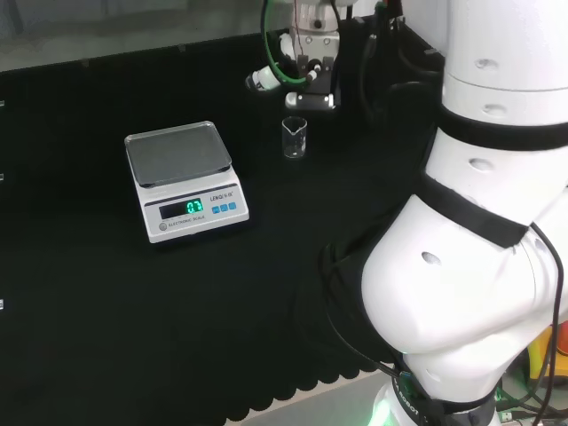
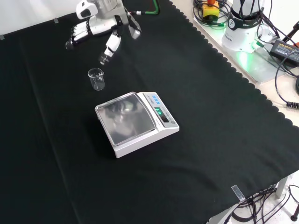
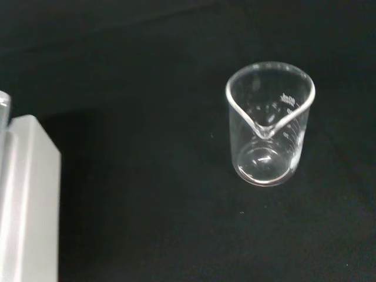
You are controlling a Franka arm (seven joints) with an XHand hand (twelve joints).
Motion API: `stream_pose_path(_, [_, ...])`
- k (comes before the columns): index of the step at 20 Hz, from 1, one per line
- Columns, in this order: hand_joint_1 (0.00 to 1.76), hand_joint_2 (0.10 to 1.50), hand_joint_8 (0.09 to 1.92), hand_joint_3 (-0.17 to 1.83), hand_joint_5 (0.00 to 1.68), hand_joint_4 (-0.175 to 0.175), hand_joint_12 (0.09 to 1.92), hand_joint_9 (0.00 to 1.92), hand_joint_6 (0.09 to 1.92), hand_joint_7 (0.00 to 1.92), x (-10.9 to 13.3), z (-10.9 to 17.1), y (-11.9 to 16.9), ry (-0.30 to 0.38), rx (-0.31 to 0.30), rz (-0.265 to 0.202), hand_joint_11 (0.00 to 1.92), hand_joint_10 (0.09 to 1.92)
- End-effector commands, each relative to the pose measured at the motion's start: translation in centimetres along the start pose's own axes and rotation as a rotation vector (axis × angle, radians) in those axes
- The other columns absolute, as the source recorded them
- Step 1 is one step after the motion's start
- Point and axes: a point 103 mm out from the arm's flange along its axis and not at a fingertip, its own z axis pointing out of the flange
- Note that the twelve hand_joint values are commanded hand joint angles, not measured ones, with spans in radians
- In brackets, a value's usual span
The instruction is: Pick up the beaker.
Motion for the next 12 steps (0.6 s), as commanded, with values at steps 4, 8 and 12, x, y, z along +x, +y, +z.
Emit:
stream_pose_path(4, [0.47, 0.90, 0.80, -0.04, 0.22, -0.077, 1.49, 0.02, 0.09, 0.03, -0.3, 2.9, 2.5, -0.019, 0.024, 0.079, 0.03, 0.95])
stream_pose_path(8, [0.46, 0.90, 0.80, -0.04, 0.22, -0.078, 1.49, 0.02, 0.09, 0.03, -0.9, 3.8, 2.8, -0.024, 0.043, 0.105, 0.03, 0.95])
stream_pose_path(12, [0.46, 0.90, 0.81, -0.04, 0.23, -0.079, 1.49, 0.03, 0.09, 0.04, -1.6, 4.8, 2.8, -0.025, 0.065, 0.126, 0.03, 0.95])
